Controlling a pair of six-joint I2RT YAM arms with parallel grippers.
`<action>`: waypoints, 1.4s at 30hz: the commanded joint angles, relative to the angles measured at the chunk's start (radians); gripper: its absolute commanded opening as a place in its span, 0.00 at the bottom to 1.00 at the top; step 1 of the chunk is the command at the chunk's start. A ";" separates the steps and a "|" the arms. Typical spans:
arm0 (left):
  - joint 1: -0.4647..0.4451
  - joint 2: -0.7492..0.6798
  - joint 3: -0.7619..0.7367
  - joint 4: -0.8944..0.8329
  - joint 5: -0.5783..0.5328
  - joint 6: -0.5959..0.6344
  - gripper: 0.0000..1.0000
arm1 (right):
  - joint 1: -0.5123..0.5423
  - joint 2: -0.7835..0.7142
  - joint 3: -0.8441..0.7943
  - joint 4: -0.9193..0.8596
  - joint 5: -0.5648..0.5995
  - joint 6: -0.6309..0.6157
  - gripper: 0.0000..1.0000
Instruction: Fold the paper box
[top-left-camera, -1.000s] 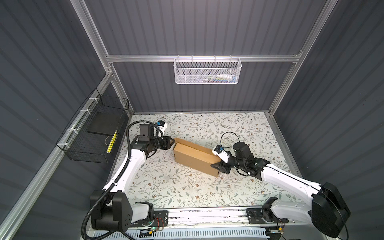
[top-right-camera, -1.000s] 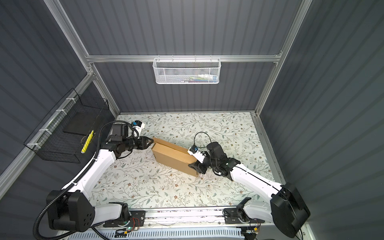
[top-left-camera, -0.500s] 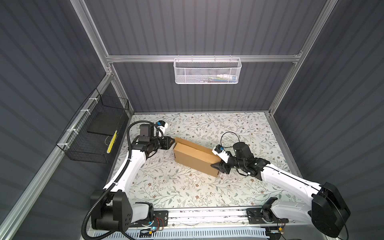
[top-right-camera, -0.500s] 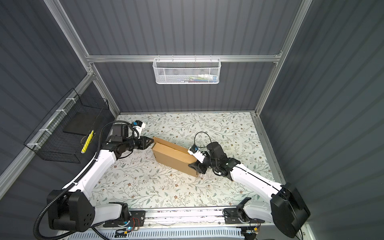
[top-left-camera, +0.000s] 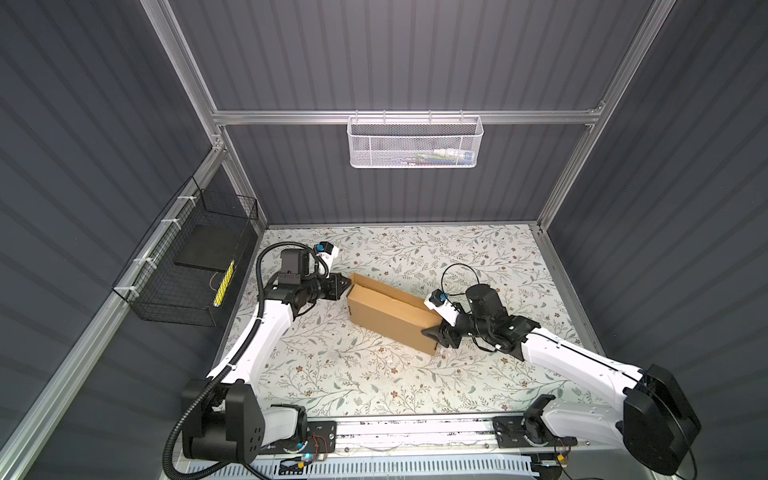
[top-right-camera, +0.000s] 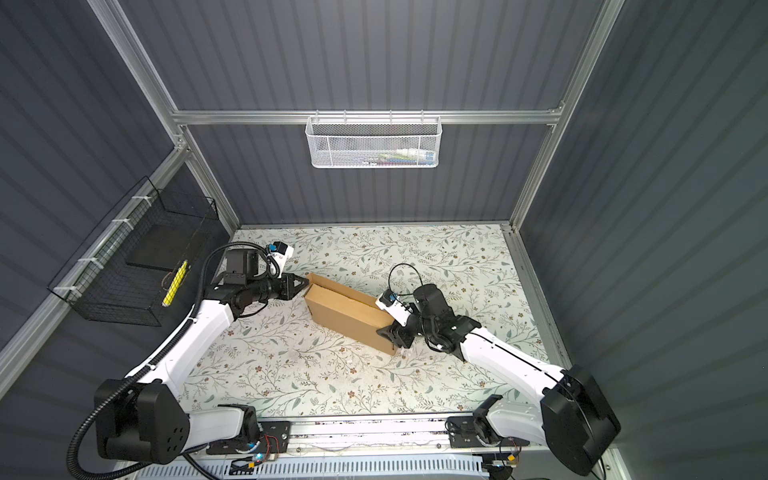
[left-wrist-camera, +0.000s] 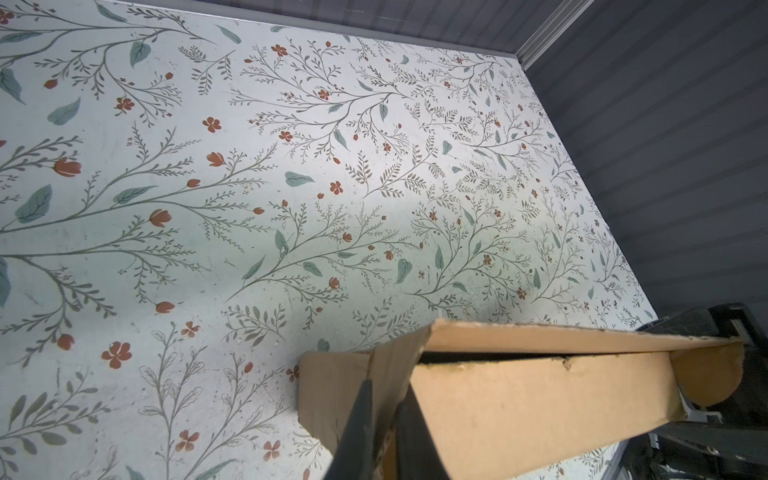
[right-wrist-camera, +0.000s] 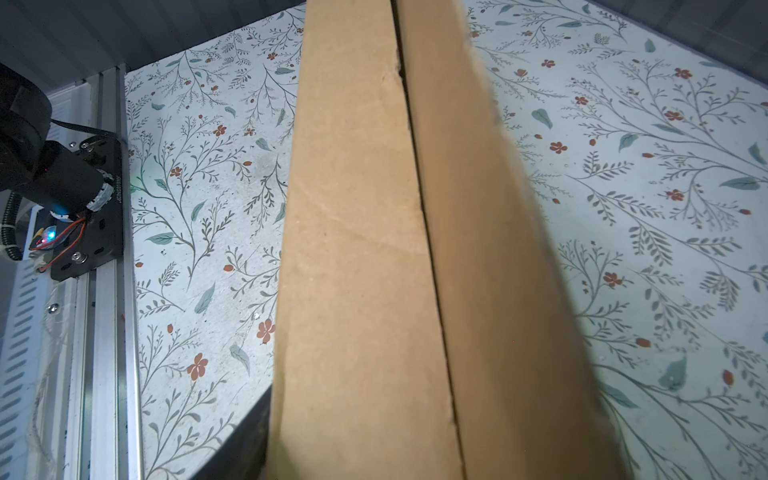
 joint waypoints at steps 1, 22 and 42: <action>-0.002 -0.009 -0.006 0.010 0.021 -0.001 0.11 | 0.005 0.003 0.016 -0.031 -0.014 -0.005 0.60; -0.002 0.004 0.024 -0.011 0.049 -0.045 0.06 | 0.006 0.043 0.001 0.001 -0.018 -0.004 0.59; -0.004 0.003 0.041 -0.025 0.079 -0.099 0.04 | 0.006 0.060 0.000 0.009 -0.016 0.000 0.59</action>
